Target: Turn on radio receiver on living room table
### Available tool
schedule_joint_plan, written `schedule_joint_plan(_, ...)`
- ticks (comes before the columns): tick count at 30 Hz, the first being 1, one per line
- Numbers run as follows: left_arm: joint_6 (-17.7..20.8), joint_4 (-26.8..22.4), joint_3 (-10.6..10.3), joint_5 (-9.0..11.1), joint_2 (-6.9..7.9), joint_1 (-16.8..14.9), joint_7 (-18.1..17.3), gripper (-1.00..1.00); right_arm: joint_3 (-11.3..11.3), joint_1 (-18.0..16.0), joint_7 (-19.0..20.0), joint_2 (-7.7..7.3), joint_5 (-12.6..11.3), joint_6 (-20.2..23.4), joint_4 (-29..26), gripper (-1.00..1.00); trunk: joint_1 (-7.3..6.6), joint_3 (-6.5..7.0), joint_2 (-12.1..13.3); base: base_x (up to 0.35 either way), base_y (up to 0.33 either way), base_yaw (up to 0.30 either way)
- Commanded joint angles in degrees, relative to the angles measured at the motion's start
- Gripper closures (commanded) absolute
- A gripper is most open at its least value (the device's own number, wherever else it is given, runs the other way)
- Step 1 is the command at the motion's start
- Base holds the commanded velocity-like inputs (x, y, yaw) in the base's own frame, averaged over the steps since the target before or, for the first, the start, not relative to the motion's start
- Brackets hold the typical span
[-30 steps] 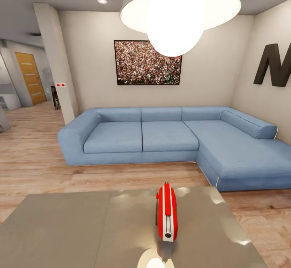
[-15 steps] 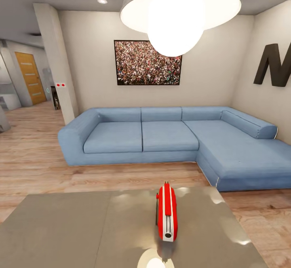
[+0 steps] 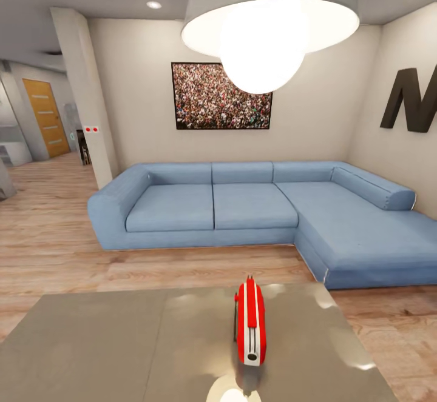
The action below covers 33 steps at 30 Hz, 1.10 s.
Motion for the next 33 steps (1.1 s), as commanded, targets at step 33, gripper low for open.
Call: schedule_joint_plan(33,0.0,0.0,0.0,0.0,0.0,0.0,0.0,-1.0,0.34,0.0,-0.02,0.0,0.58,-0.09,0.0,-1.0,-4.84,2.85,8.84,0.0,0.0,0.0)
